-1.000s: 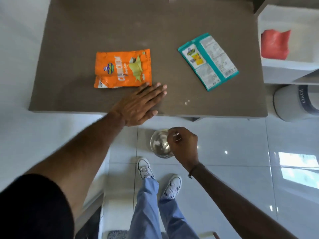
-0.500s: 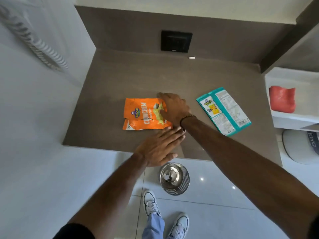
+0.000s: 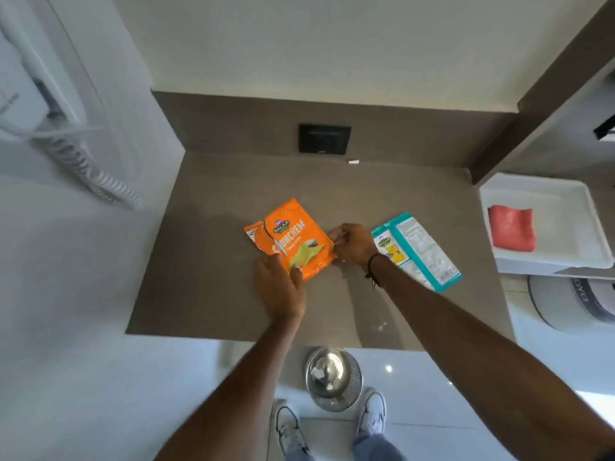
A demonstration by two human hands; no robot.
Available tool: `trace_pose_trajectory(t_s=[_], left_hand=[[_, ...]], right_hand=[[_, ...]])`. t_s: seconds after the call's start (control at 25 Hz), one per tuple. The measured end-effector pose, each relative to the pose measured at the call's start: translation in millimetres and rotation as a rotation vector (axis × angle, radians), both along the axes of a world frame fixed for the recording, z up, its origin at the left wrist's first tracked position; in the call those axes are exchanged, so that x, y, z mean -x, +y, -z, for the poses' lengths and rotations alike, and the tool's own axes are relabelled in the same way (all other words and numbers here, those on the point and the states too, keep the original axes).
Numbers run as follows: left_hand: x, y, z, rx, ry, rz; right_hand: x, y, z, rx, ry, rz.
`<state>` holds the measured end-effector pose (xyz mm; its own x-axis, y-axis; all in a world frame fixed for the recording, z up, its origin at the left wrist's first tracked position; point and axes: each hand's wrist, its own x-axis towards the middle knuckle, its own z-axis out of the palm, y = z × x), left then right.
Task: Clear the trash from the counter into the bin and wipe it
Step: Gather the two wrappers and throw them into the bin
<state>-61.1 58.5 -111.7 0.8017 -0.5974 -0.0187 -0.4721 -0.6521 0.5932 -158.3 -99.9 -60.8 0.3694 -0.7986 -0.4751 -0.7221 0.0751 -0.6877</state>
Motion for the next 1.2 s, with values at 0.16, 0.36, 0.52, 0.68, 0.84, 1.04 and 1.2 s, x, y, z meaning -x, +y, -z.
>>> trace_pose_trajectory(t_s=[0.16,0.36,0.52,0.68,0.84,1.04,1.2], left_hand=[[19.1,-71.4,-27.3,0.294,0.518,-0.288],[81.3,-132.5,-54.1,0.218,0.868,-0.13],[120.9,-143.2,-55.0,-0.076,0.718,0.044],[126.4,-148.7,-59.4,-0.2,0.425,0.003],[137.2,-159.8,-54.7,-0.168,0.501,-0.004],[140.8,-162.6,-49.8,-0.028,0.982,-0.129],[131.7,-153.5,-59.8,-0.027,1.14,-0.102]], right_hand=[[64.6,-34.3,-16.5,-0.131,-0.219,0.182],[168.8,-94.9,-40.0,-0.149,-0.102,0.053],[220.6,-117.2,-30.0,-0.171,0.149,-0.021],[223.2,-120.3,-11.2,-0.014,0.251,-0.096],[202.5,-119.5,-3.3,-0.007,0.255,-0.128],[198.1,-120.7,-12.3,-0.312,0.006,0.132],[213.6,-114.2,-45.9,-0.569,-0.221,0.282]])
